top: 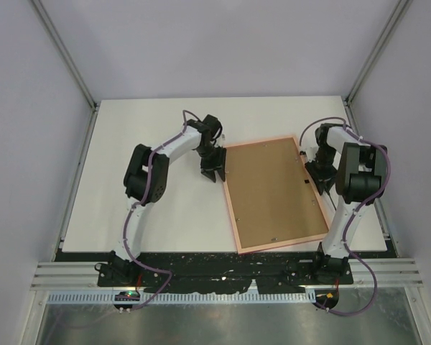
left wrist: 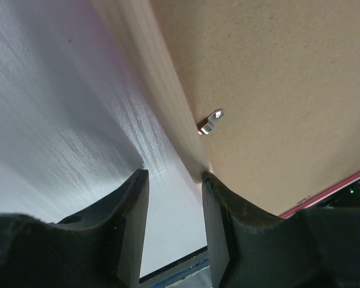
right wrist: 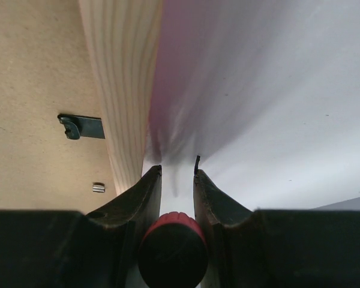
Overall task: Take the photo out of the frame
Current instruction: Adjust the photo frame at the center of the board.
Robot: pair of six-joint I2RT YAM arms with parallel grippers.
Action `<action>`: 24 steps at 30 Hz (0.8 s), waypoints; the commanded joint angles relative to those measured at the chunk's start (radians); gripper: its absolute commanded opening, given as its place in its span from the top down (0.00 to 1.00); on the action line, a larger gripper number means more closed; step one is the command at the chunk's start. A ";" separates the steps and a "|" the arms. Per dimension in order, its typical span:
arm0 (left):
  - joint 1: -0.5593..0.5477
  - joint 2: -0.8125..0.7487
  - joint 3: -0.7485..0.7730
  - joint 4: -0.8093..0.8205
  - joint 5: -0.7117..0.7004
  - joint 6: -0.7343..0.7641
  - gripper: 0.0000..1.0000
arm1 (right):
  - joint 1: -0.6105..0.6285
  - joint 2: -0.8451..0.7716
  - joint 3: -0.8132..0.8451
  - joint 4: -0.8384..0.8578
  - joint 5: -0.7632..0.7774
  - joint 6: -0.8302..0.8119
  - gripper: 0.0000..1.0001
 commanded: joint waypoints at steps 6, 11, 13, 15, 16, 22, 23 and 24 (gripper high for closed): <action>0.005 0.088 0.174 -0.053 -0.083 0.026 0.57 | 0.101 -0.013 0.008 -0.023 -0.172 0.064 0.92; 0.031 0.076 0.173 -0.059 -0.099 0.041 0.57 | 0.168 0.001 0.027 -0.037 -0.223 0.090 0.92; 0.048 0.064 0.158 -0.057 -0.096 0.044 0.56 | 0.188 -0.002 0.019 -0.041 -0.235 0.098 0.92; 0.065 0.052 0.142 -0.053 -0.089 0.044 0.57 | 0.210 -0.011 0.002 -0.038 -0.235 0.104 0.92; 0.072 0.047 0.138 -0.054 -0.085 0.046 0.56 | 0.222 -0.014 -0.002 -0.029 -0.228 0.104 0.92; 0.106 -0.039 0.075 -0.048 -0.059 0.065 0.57 | 0.210 -0.063 0.025 -0.014 -0.149 0.115 0.92; 0.112 -0.059 0.061 -0.044 -0.051 0.069 0.57 | 0.204 -0.082 0.050 -0.020 -0.143 0.115 0.92; 0.118 -0.086 0.047 -0.039 -0.037 0.075 0.57 | 0.193 -0.089 0.065 -0.024 -0.139 0.115 0.92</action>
